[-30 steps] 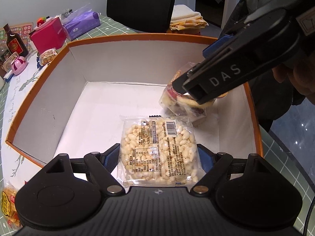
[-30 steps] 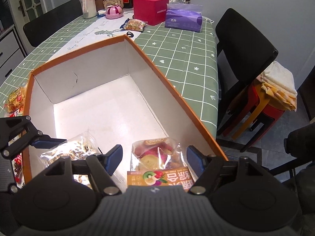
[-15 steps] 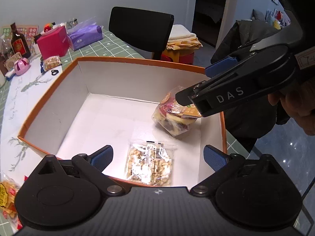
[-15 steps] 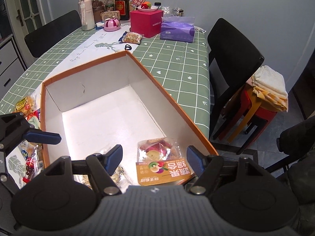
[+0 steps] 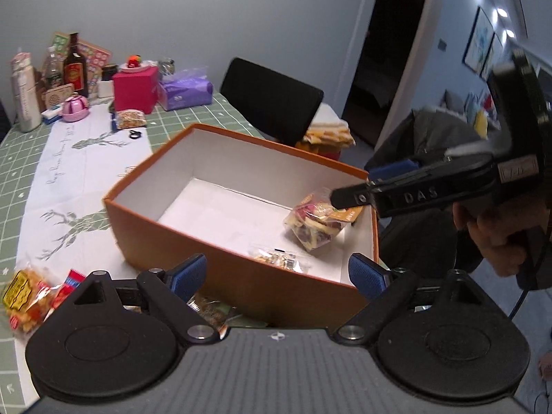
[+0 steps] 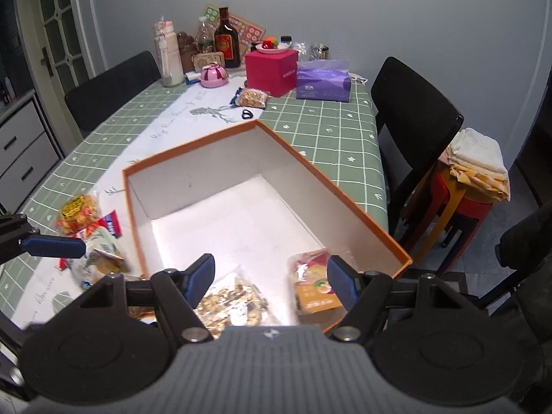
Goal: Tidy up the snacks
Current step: 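Move the left tool to the white-and-blue chip bag while the right tool approaches the green pouch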
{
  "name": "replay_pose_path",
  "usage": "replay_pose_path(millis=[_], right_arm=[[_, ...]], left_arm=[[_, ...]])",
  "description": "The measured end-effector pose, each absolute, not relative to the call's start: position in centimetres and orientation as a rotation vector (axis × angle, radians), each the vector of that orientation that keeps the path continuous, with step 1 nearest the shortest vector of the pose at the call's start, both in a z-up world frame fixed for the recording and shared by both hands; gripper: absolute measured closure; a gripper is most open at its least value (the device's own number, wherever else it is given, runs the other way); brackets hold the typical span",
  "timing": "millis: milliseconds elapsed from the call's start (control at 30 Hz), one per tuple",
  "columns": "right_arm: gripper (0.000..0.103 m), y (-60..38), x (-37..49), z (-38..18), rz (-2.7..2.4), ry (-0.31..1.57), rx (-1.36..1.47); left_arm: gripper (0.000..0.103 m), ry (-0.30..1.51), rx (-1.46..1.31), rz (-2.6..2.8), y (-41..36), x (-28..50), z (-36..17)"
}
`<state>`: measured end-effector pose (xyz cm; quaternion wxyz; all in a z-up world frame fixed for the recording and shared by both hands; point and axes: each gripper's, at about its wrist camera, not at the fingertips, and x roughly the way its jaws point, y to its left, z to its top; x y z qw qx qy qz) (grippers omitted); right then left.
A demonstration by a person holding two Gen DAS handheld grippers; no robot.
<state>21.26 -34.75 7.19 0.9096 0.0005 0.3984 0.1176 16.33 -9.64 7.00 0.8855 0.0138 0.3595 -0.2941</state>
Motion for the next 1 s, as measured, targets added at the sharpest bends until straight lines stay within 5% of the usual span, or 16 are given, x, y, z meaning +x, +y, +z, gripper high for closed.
replay_pose_path(millis=[400,600,1000], right_arm=[[0.033,-31.3,15.1,6.1,0.284,0.753,0.032],[0.032,-29.3,11.8,4.9,0.304,0.724,0.073],[0.032,-25.2,7.3,-2.1,0.247,0.736,0.148]], left_arm=[[0.000,0.719,-0.065,-0.414,-0.8,13.2,5.9],[0.013,0.788,-0.098,-0.438,2.2,10.8,3.3],[0.012,0.766,-0.016,-0.407,4.0,8.1,-1.1]])
